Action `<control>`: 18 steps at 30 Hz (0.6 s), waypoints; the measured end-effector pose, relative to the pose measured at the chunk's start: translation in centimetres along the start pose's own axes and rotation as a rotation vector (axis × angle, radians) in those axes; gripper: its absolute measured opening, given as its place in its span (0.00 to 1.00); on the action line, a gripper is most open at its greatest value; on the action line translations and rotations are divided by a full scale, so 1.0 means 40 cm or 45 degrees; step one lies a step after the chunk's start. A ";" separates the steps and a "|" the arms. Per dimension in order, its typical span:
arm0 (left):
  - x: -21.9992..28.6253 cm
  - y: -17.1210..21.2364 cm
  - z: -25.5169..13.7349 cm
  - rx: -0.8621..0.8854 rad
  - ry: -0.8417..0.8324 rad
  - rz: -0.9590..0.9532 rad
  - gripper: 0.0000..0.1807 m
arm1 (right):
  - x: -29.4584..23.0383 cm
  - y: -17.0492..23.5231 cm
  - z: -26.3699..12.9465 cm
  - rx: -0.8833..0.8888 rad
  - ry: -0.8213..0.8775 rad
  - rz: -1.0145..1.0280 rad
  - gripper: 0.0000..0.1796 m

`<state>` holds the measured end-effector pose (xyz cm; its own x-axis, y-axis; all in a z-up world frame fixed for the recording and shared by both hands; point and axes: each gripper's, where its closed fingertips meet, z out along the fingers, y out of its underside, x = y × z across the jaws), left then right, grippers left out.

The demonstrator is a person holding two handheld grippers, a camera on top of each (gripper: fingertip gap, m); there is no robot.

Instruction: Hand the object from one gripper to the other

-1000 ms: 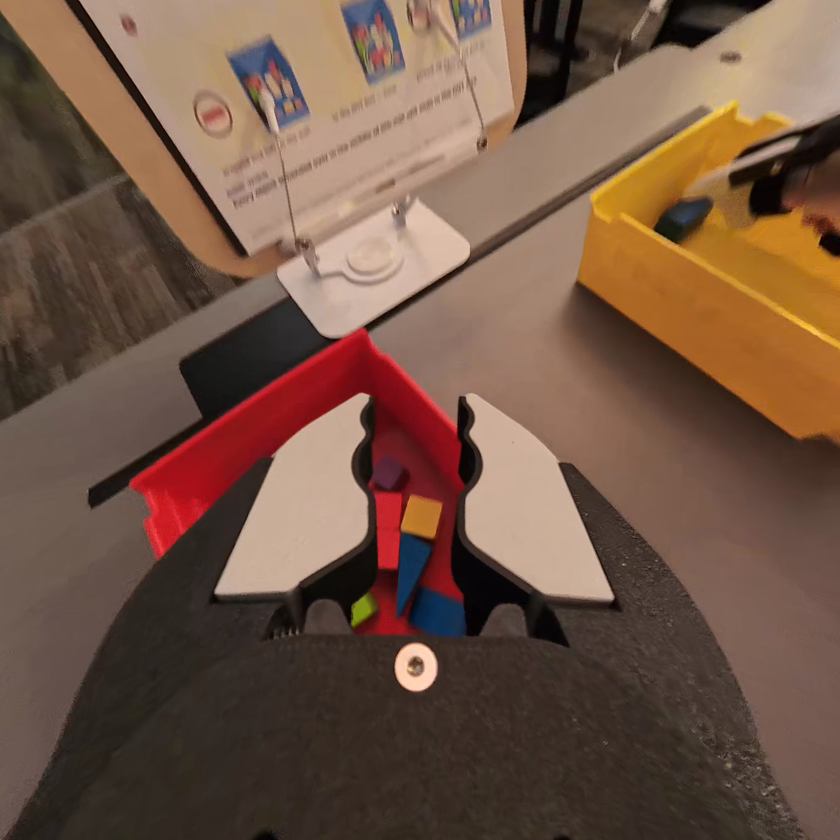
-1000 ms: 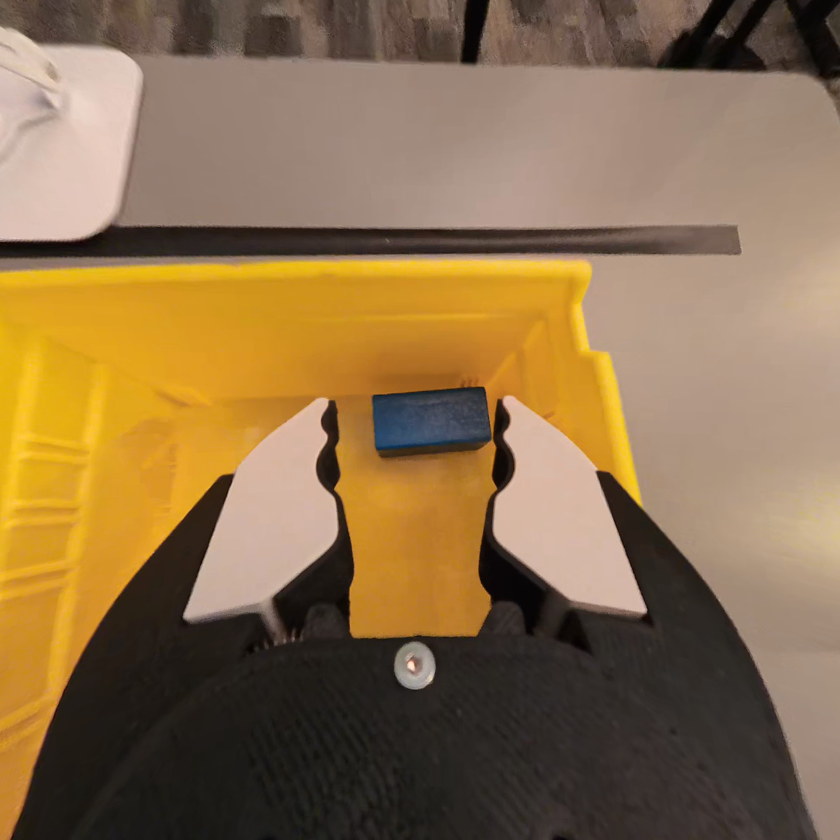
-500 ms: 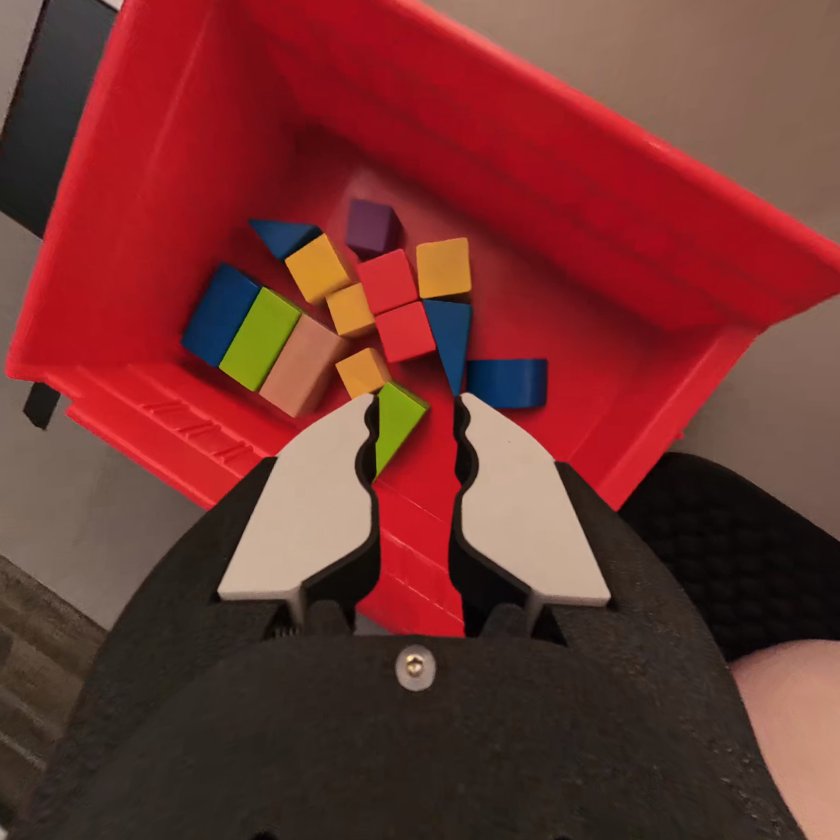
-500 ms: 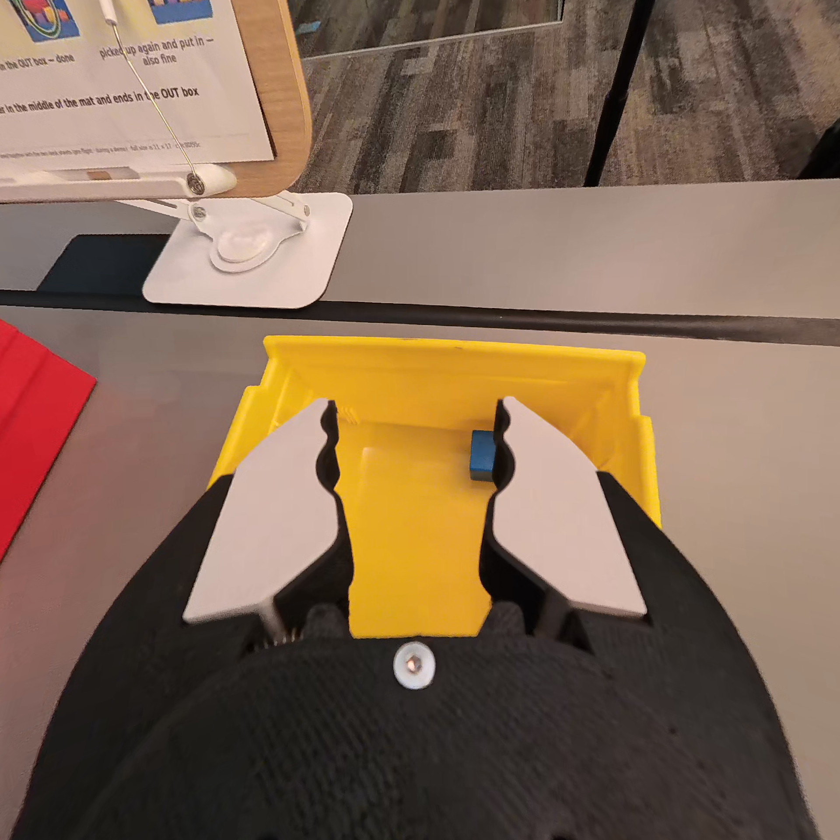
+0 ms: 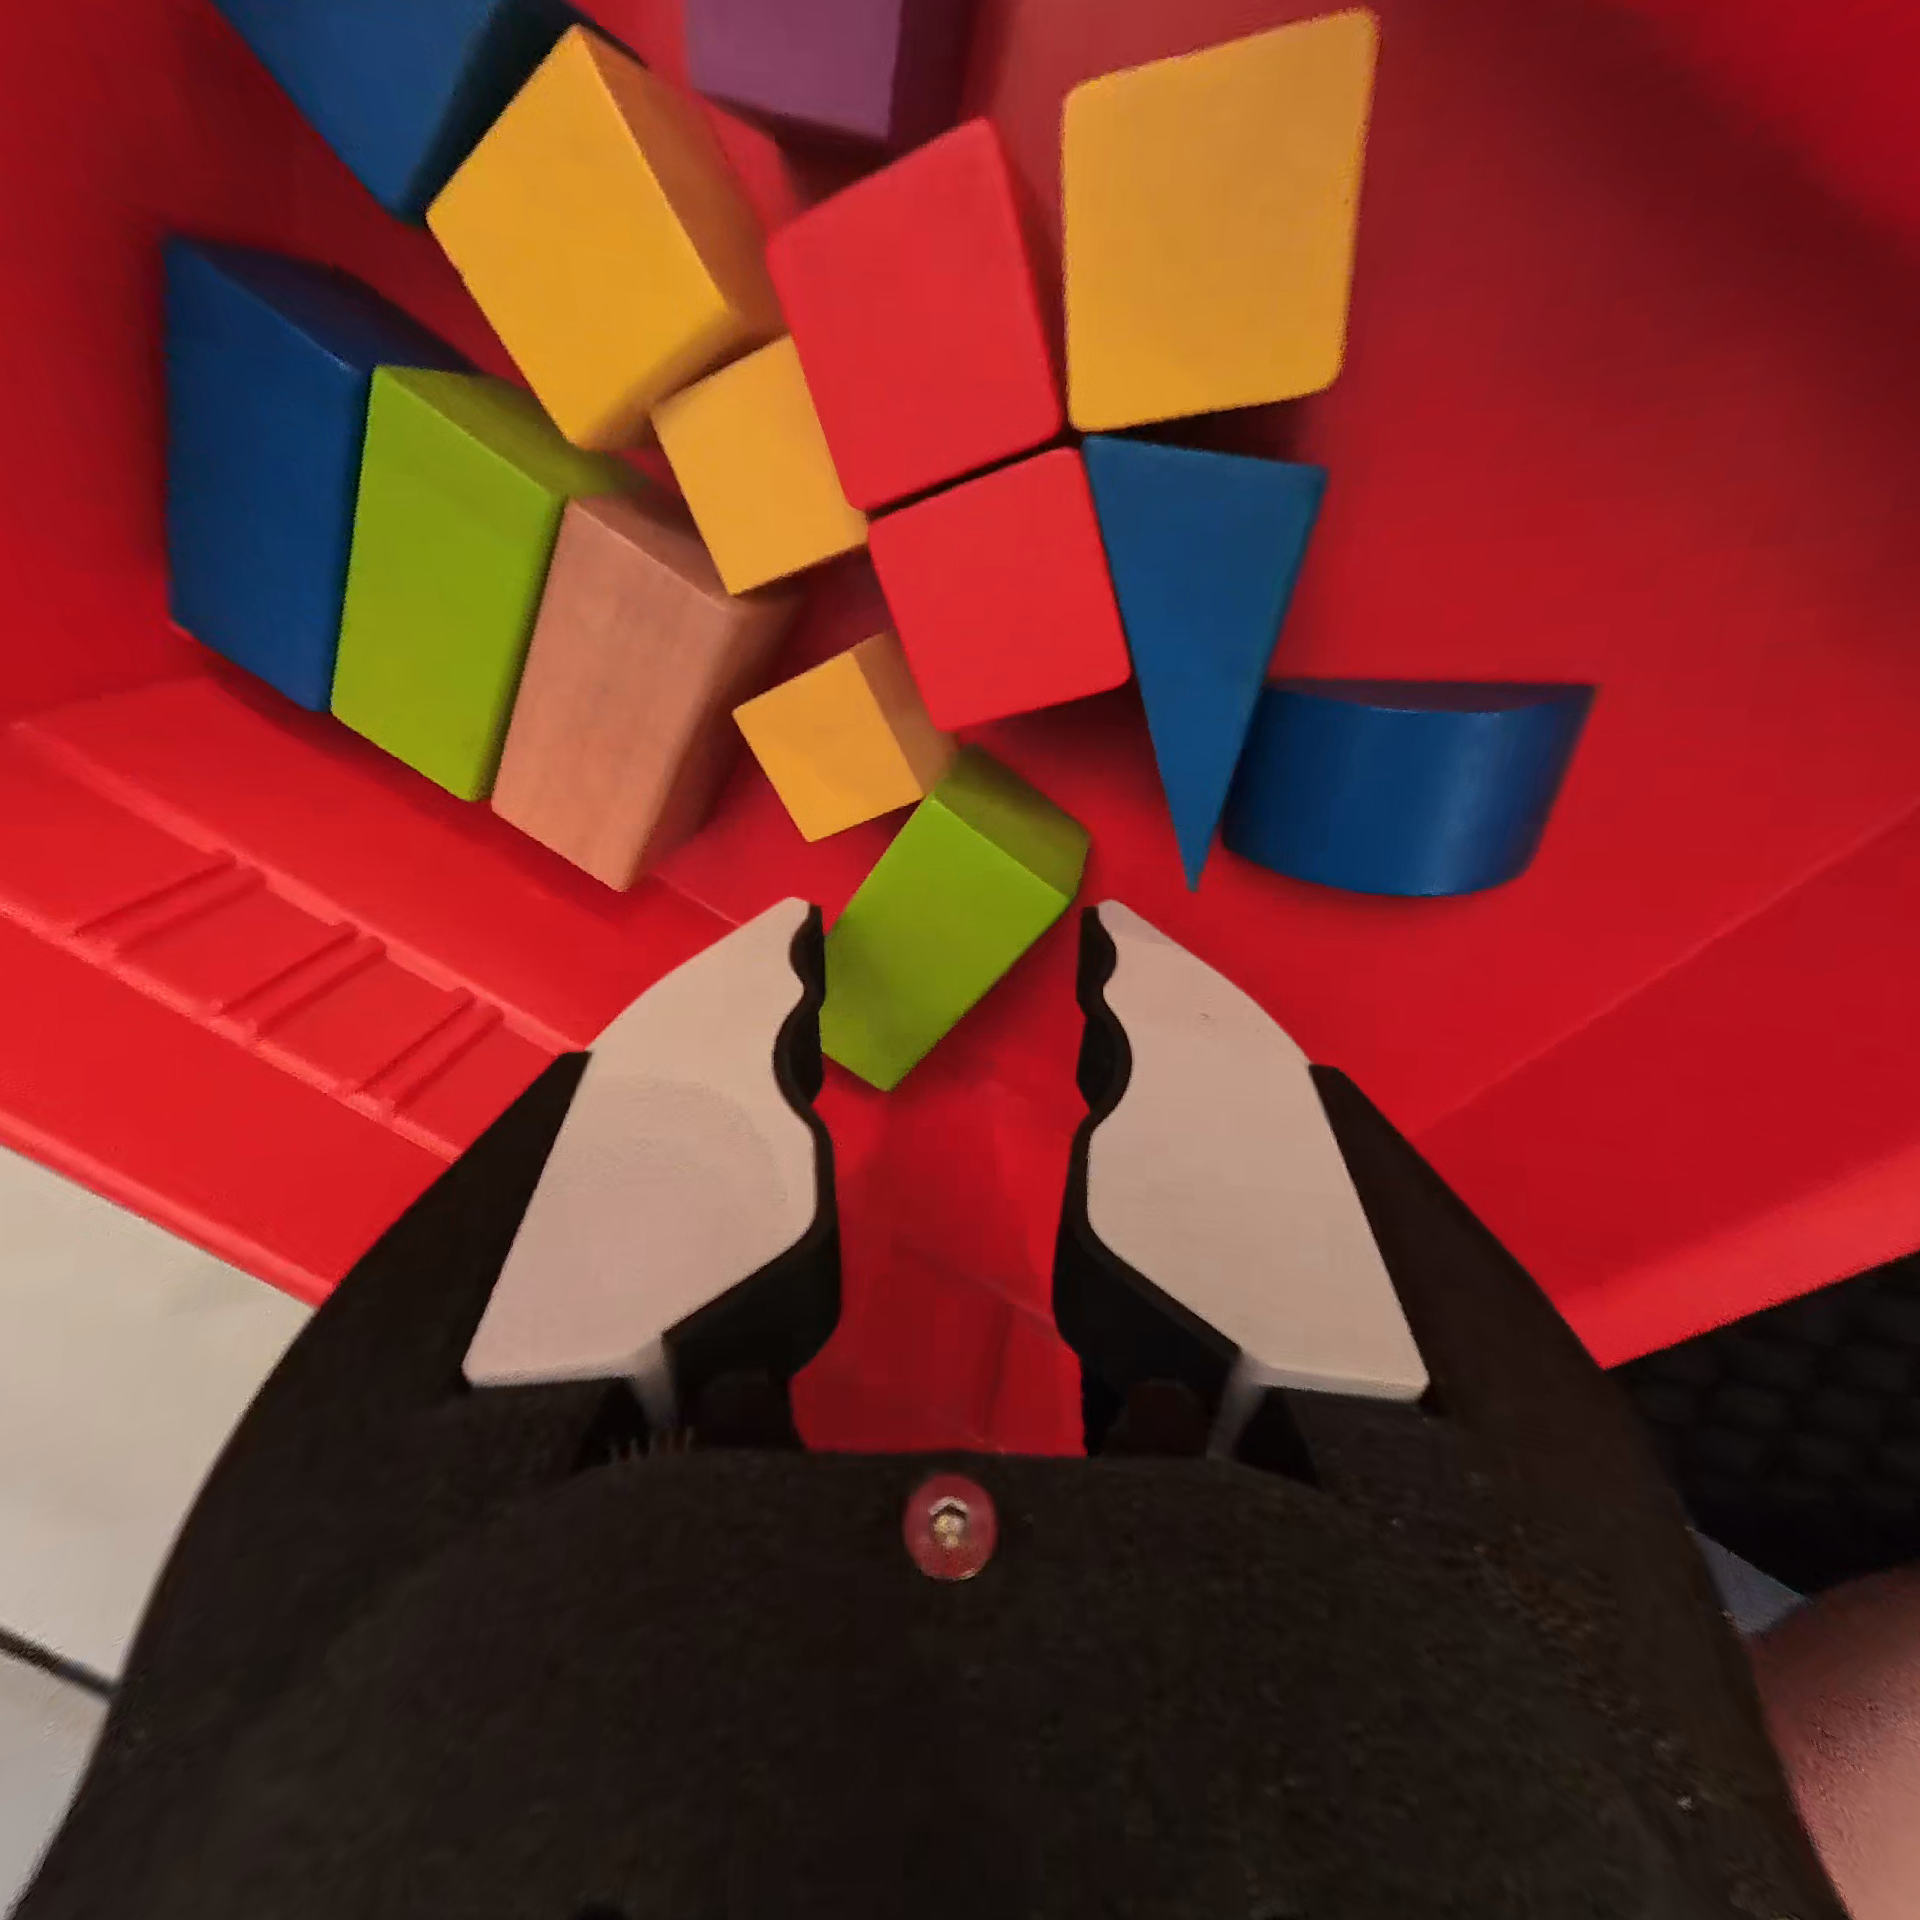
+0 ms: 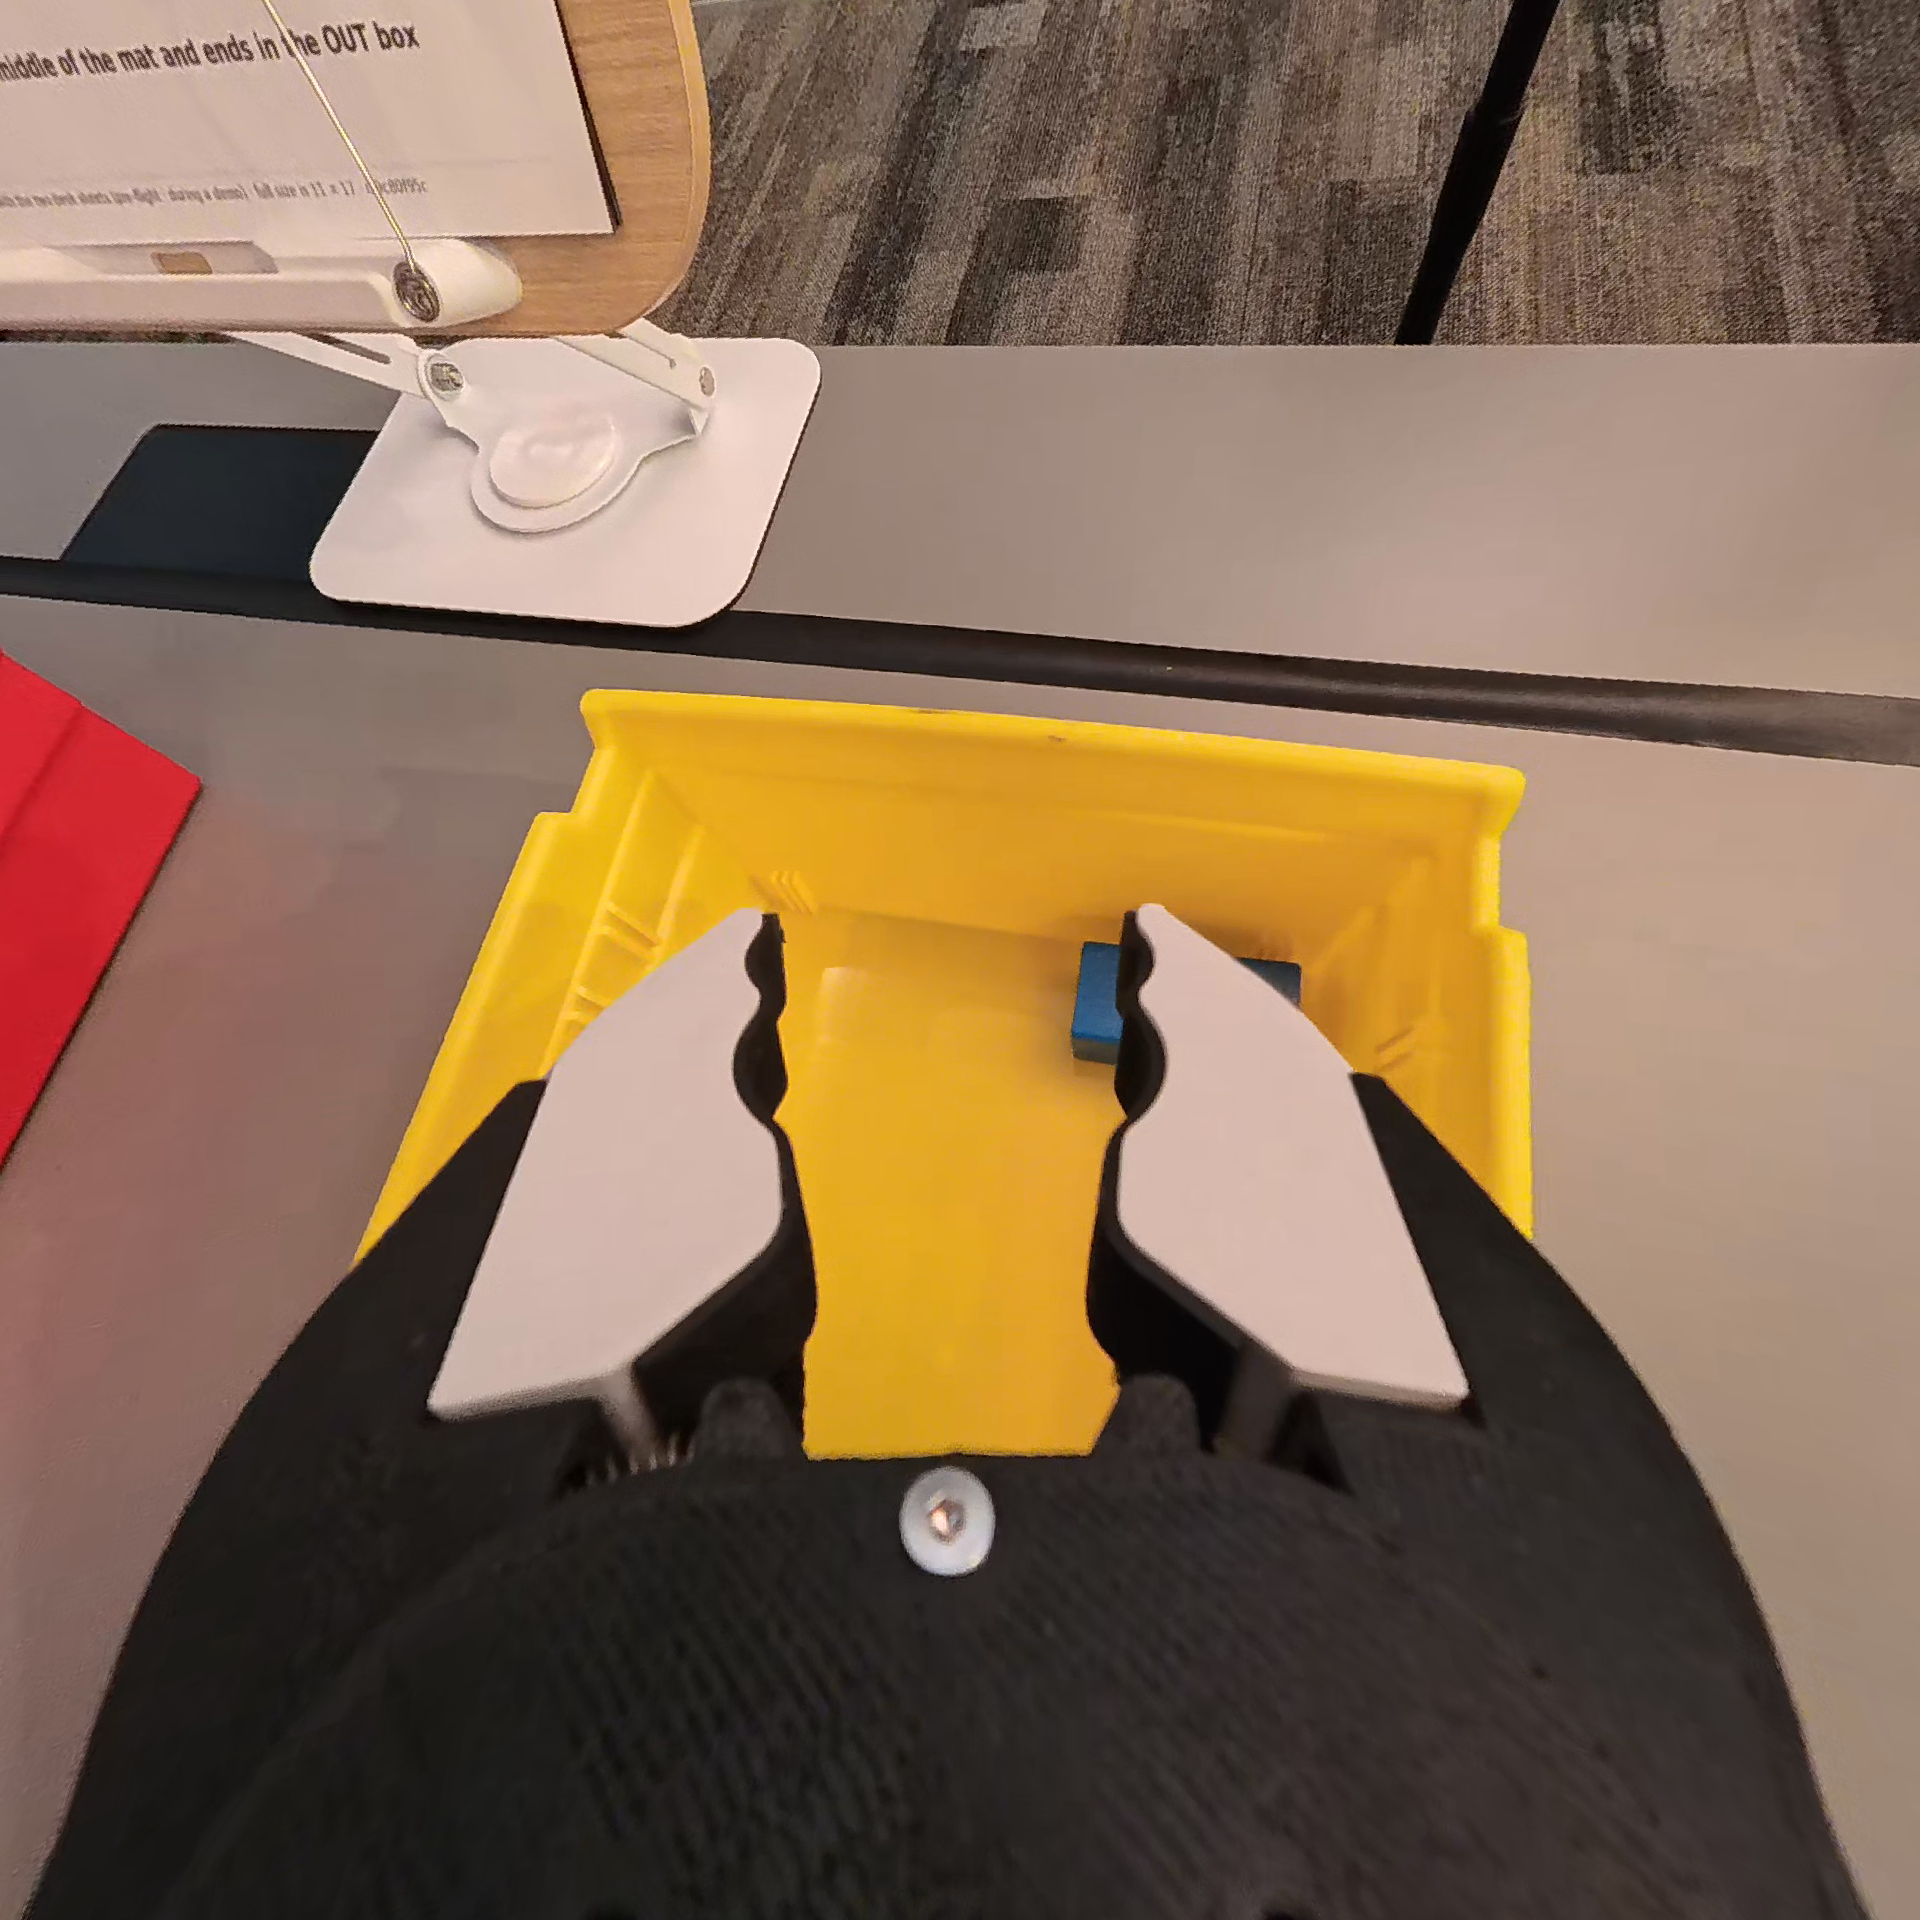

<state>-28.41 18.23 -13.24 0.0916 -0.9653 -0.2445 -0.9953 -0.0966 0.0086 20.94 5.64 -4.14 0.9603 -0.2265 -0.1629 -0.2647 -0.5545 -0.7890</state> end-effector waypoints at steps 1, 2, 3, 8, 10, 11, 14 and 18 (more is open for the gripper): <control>0.000 0.001 0.005 -0.008 -0.001 0.003 0.26 | 0.000 0.003 0.001 -0.009 -0.005 -0.005 0.34; 0.002 0.002 0.009 -0.013 0.007 0.006 0.26 | 0.001 0.007 0.002 -0.020 -0.004 -0.010 0.34; -0.001 0.004 0.013 -0.024 -0.001 0.006 0.27 | 0.004 0.010 0.003 -0.028 0.000 -0.010 0.34; -0.008 0.013 0.034 -0.081 -0.021 0.019 0.28 | 0.005 0.015 0.006 -0.039 -0.017 0.000 0.34; -0.005 0.011 0.038 -0.084 -0.013 0.031 0.27 | 0.007 0.016 0.007 -0.043 -0.015 -0.002 0.34; -0.004 0.011 0.039 -0.087 -0.013 0.030 0.27 | 0.009 0.018 0.008 -0.046 -0.013 -0.004 0.34; -0.003 0.011 0.040 -0.093 -0.020 0.046 0.27 | 0.011 0.023 0.010 -0.057 -0.018 0.001 0.34; -0.004 0.012 0.039 -0.099 -0.033 0.077 0.26 | 0.012 0.027 0.011 -0.065 -0.033 0.013 0.34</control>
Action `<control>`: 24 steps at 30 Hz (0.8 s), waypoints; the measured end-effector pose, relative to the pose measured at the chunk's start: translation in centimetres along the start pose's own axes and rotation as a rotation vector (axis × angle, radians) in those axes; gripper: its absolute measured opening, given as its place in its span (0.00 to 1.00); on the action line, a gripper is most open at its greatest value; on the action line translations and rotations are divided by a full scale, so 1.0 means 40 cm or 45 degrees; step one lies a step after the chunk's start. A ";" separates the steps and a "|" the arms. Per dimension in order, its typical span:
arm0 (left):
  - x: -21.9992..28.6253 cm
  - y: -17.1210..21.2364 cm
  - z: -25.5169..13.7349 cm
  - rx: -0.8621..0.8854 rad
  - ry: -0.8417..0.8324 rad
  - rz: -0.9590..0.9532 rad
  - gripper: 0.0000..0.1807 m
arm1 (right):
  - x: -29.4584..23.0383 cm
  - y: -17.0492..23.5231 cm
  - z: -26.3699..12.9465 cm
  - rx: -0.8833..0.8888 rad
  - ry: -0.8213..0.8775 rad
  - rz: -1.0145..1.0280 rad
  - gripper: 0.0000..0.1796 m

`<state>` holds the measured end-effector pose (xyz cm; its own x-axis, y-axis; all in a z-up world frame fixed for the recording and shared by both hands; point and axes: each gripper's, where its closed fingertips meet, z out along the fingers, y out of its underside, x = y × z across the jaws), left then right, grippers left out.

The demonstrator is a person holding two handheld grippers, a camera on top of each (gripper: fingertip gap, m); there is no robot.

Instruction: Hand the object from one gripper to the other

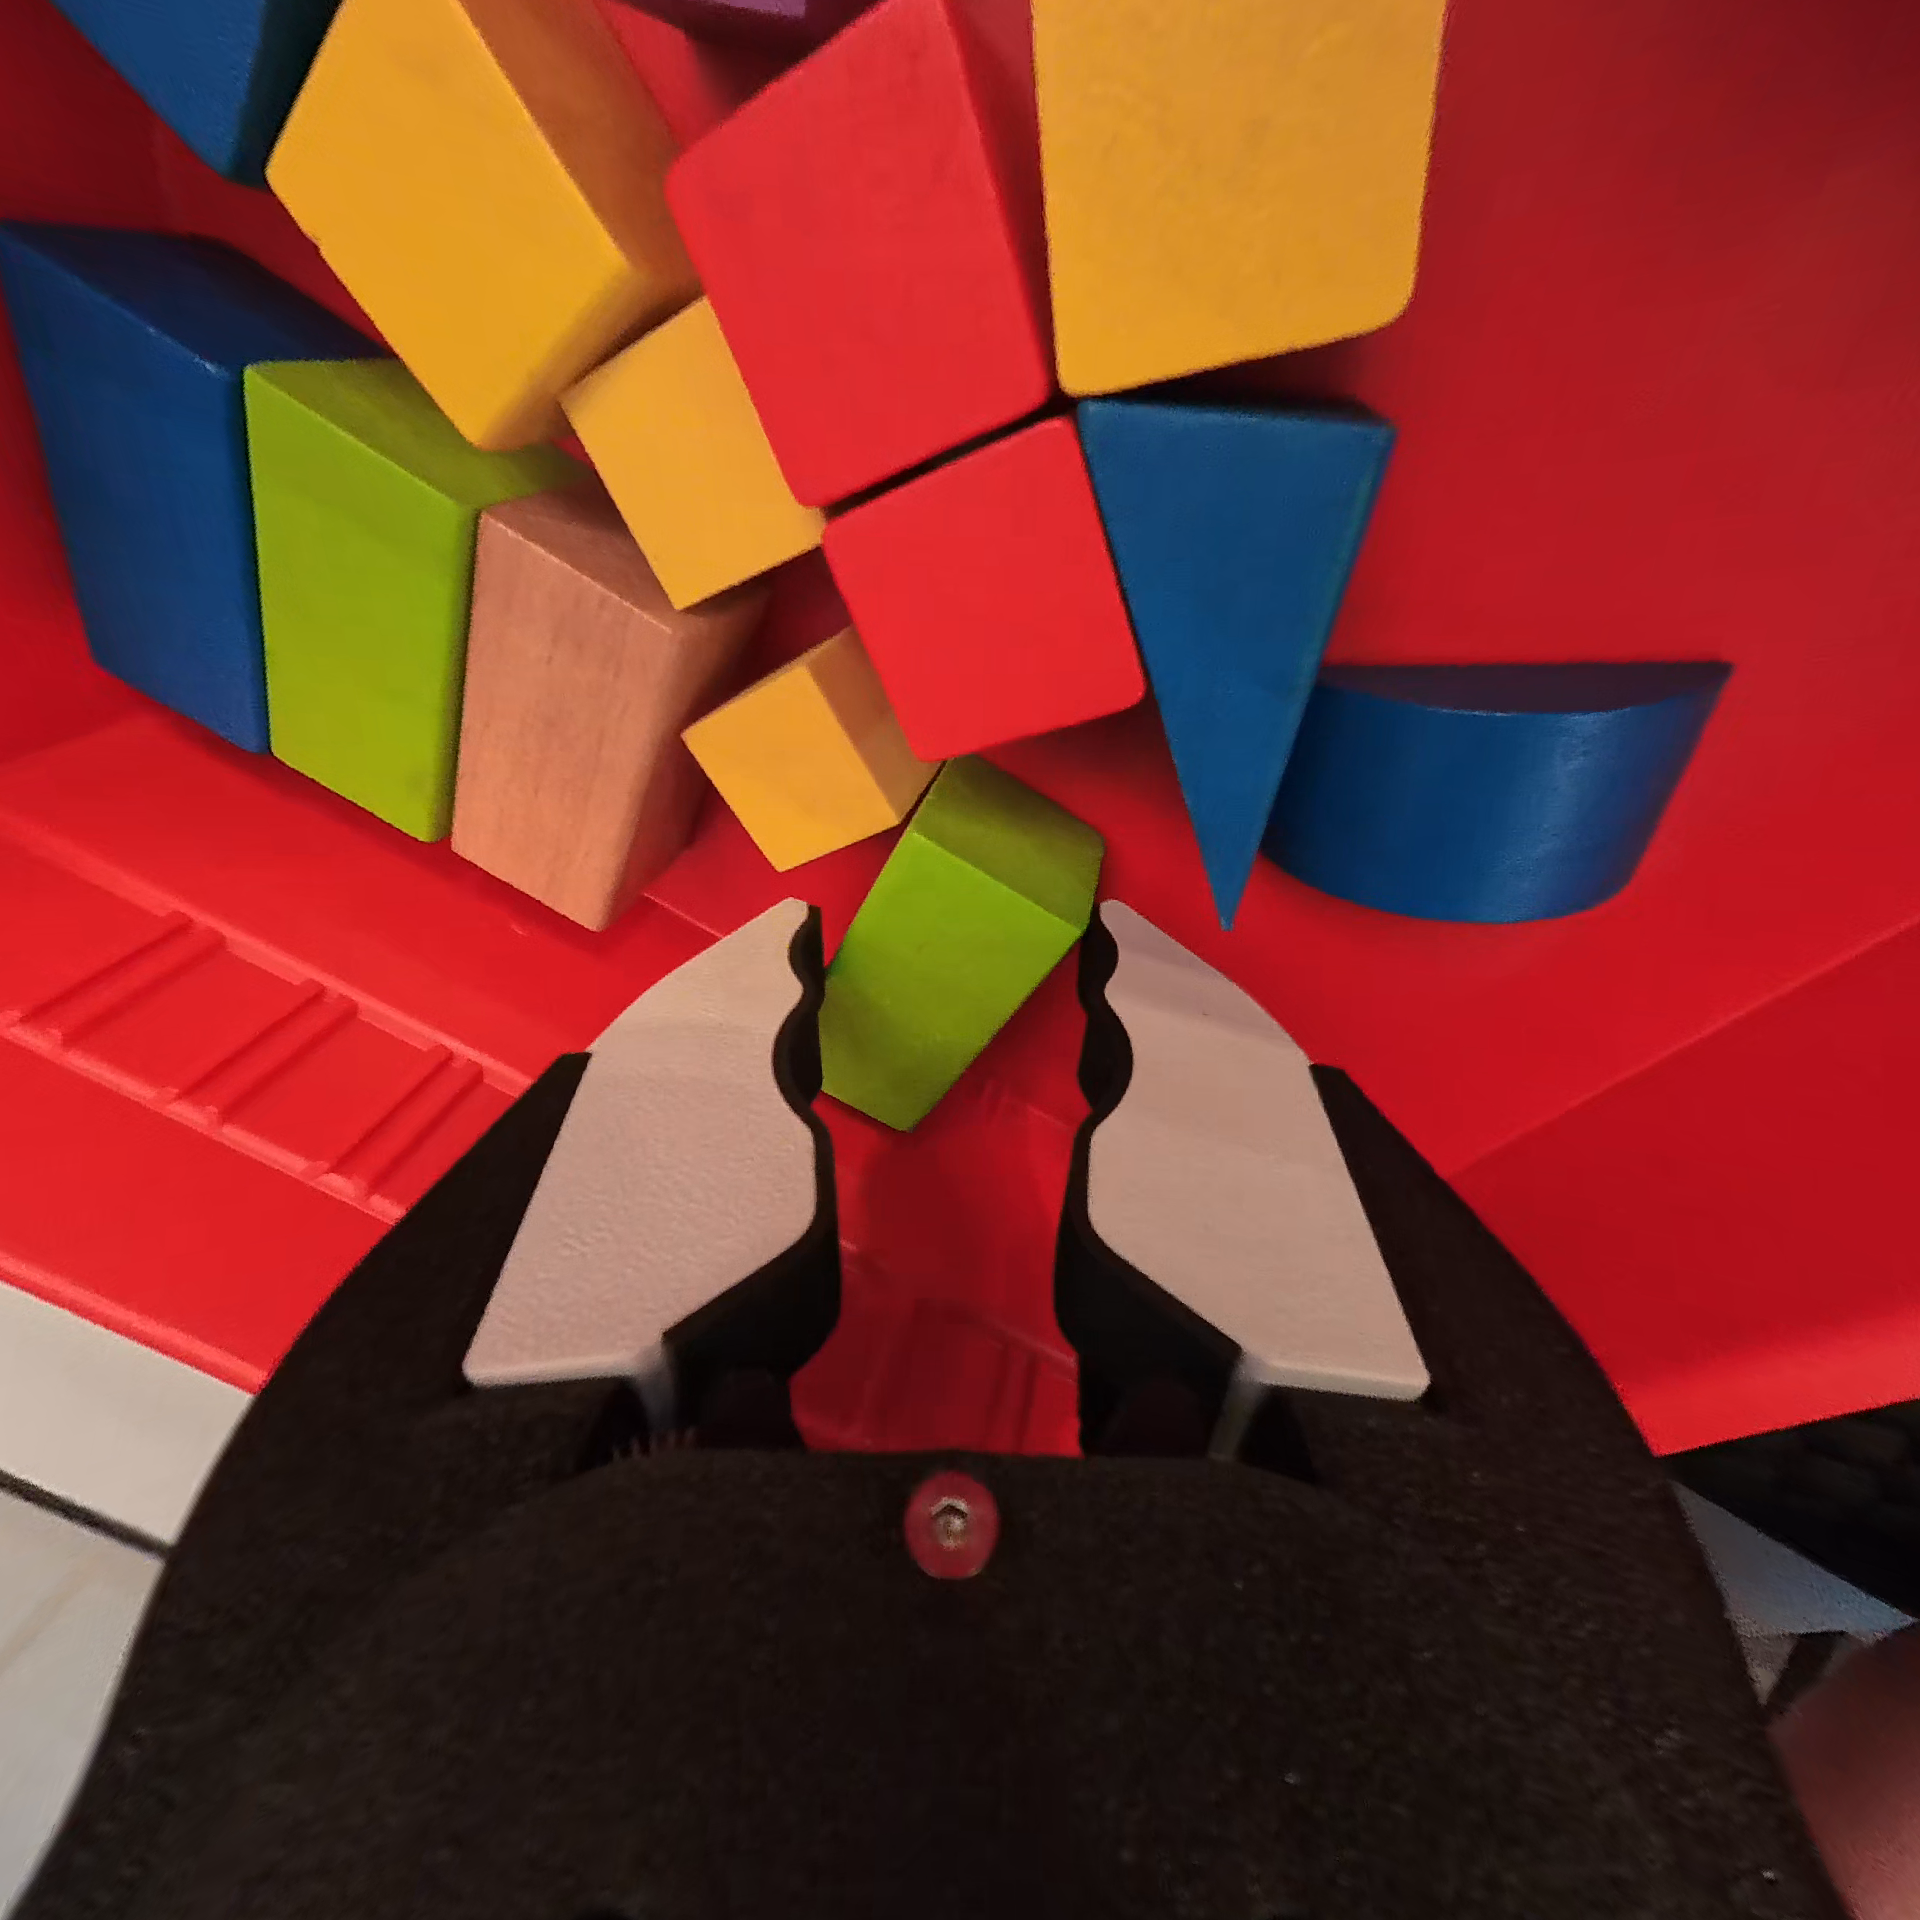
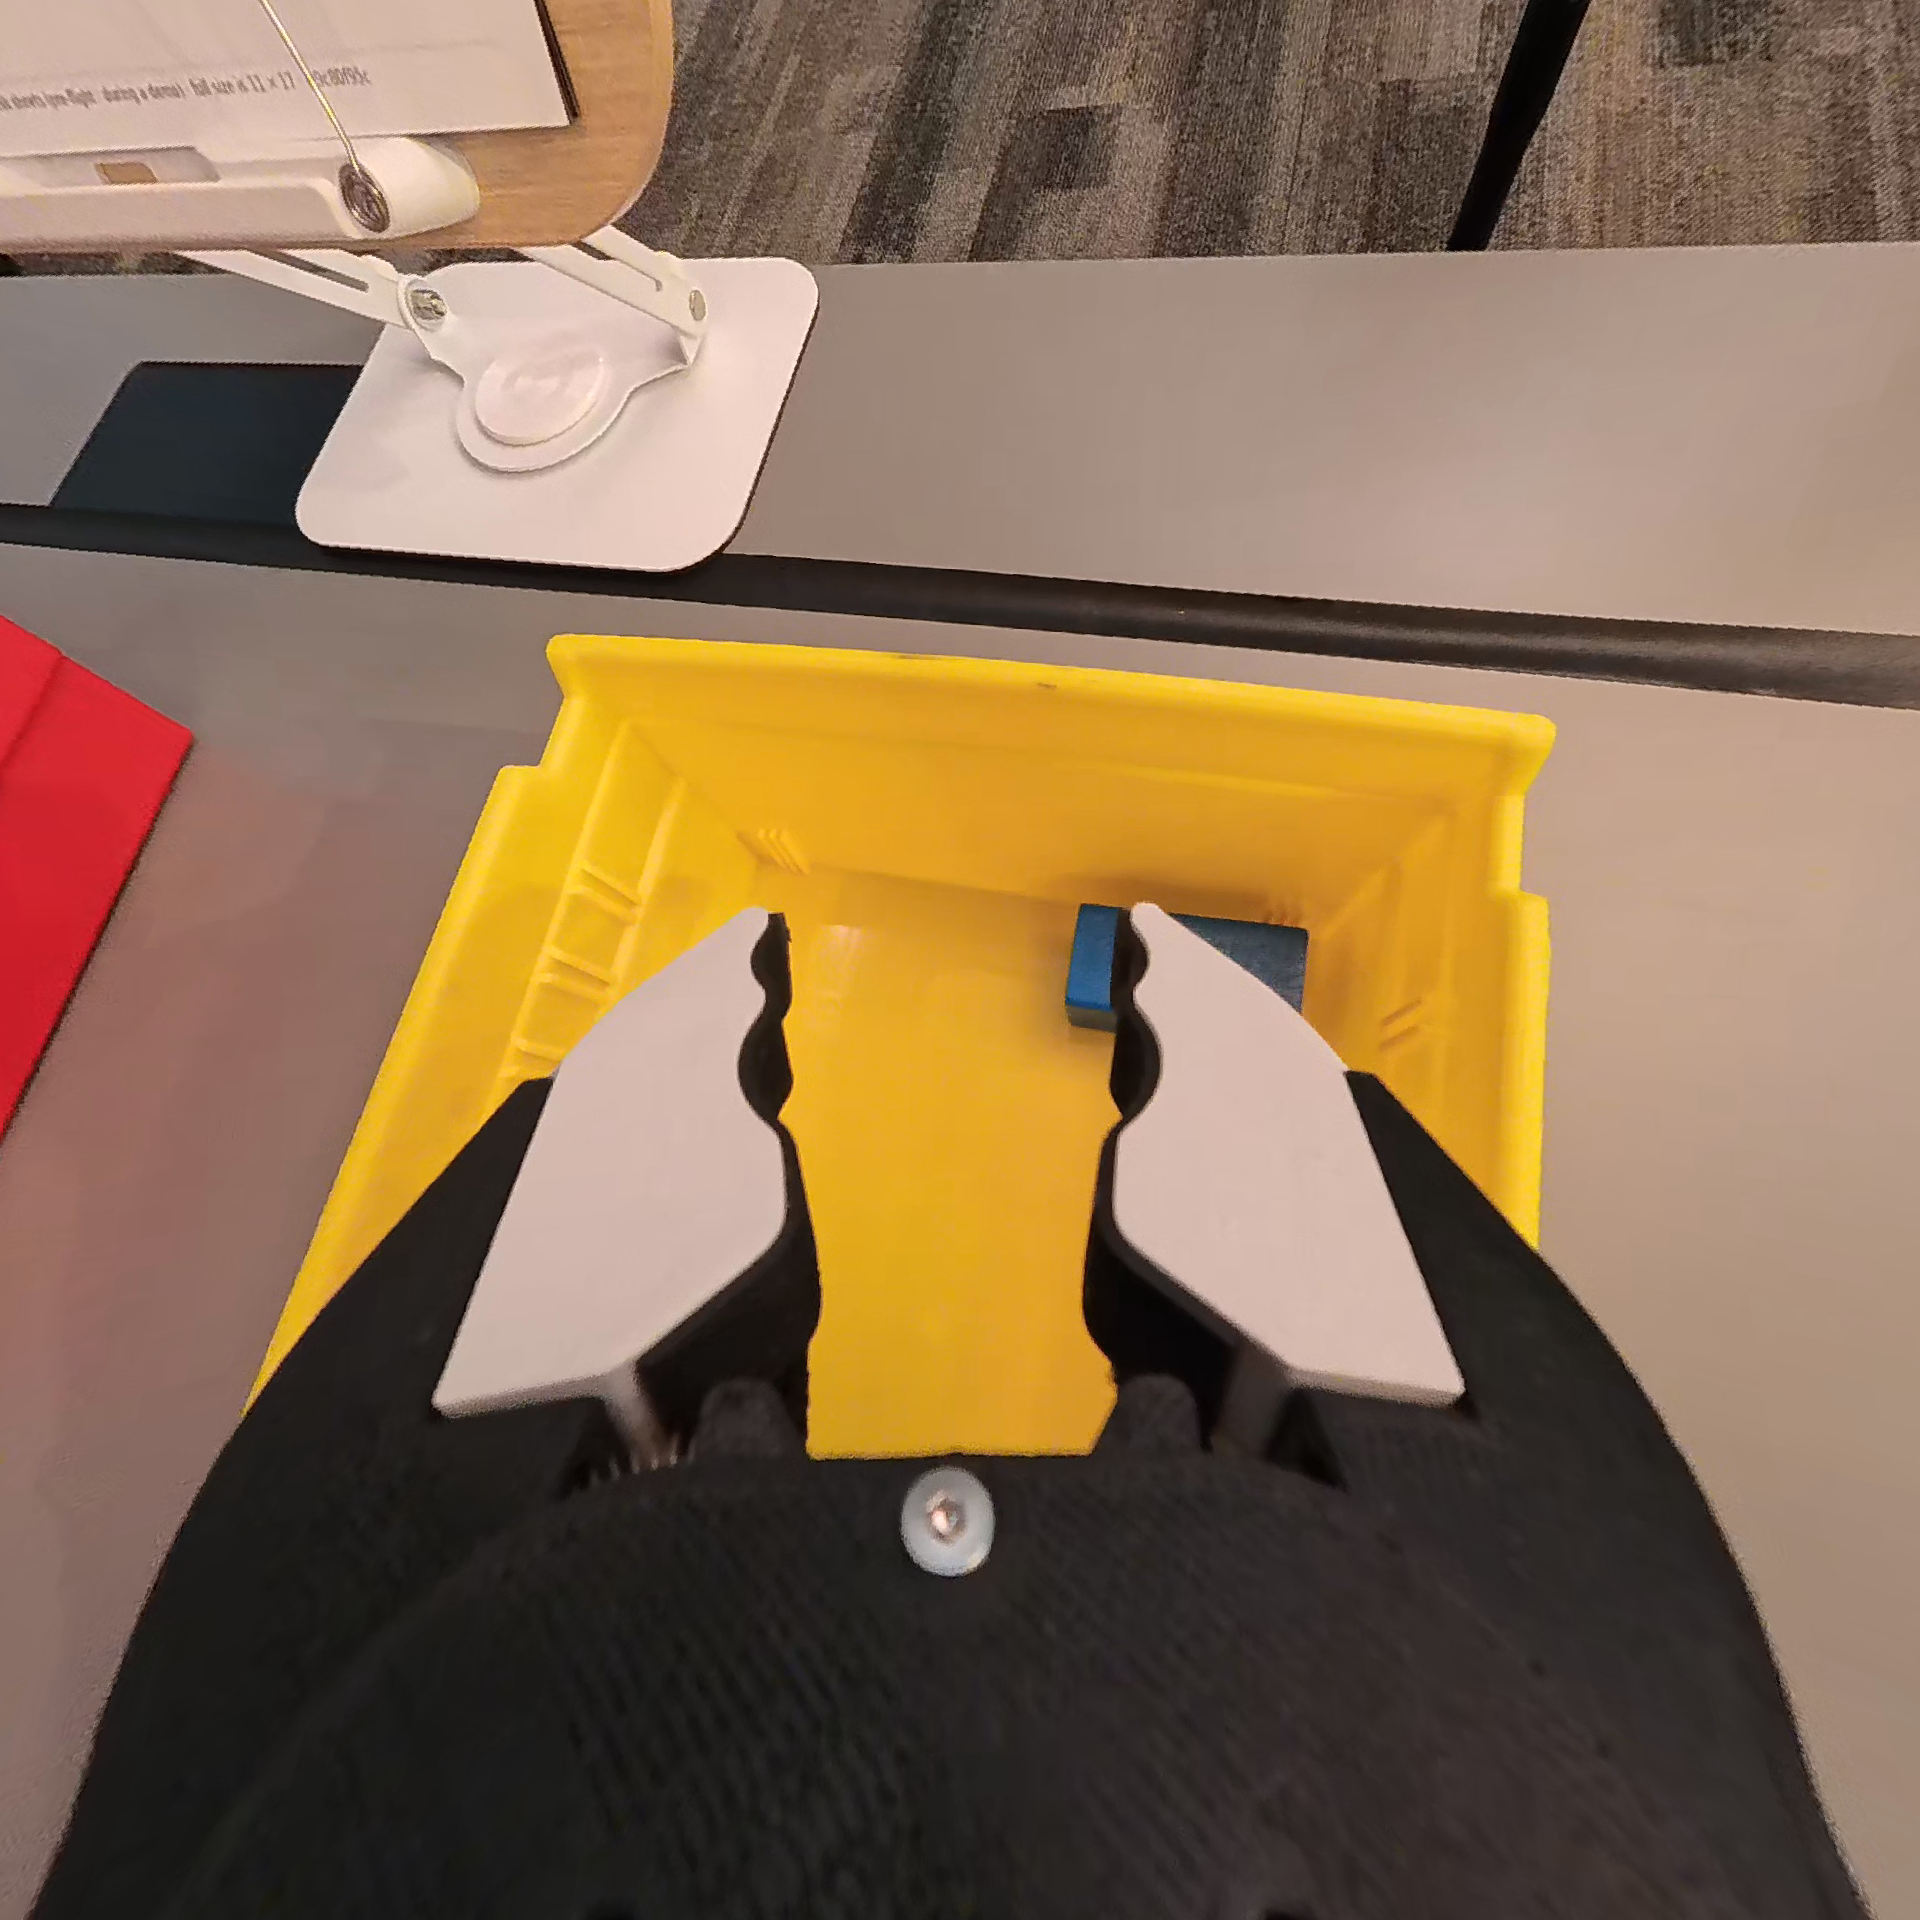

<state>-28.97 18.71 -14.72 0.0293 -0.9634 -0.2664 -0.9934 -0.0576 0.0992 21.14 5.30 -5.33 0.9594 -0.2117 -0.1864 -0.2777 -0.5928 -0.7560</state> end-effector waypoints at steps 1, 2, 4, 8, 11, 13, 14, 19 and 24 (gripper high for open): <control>-0.003 0.004 0.000 -0.017 -0.014 0.008 0.25 | 0.000 0.000 0.000 0.000 -0.003 0.001 0.34; -0.004 0.009 0.000 -0.035 -0.021 0.015 0.24 | 0.000 0.000 0.000 0.000 -0.004 0.002 0.34; 0.002 0.011 -0.002 -0.034 -0.002 0.021 0.23 | 0.000 -0.001 -0.001 0.001 -0.005 0.002 0.34; 0.007 0.002 -0.020 0.016 0.030 -0.017 0.22 | 0.001 -0.001 -0.002 0.001 -0.008 0.002 0.34; 0.023 0.004 -0.030 0.000 0.090 -0.061 0.22 | 0.004 -0.001 -0.001 0.001 -0.008 0.008 0.34; 0.029 0.004 -0.027 -0.022 0.106 -0.068 0.22 | 0.004 0.001 0.000 -0.004 -0.012 0.009 0.34; 0.032 0.001 -0.025 -0.024 0.115 -0.067 0.22 | 0.004 0.002 0.001 -0.007 -0.012 0.007 0.34; 0.025 -0.015 -0.012 -0.009 0.094 -0.047 0.22 | 0.005 0.006 0.003 -0.018 -0.014 0.006 0.34; 0.035 -0.036 -0.016 0.092 0.150 -0.049 0.21 | 0.005 0.008 0.005 -0.026 -0.018 0.007 0.34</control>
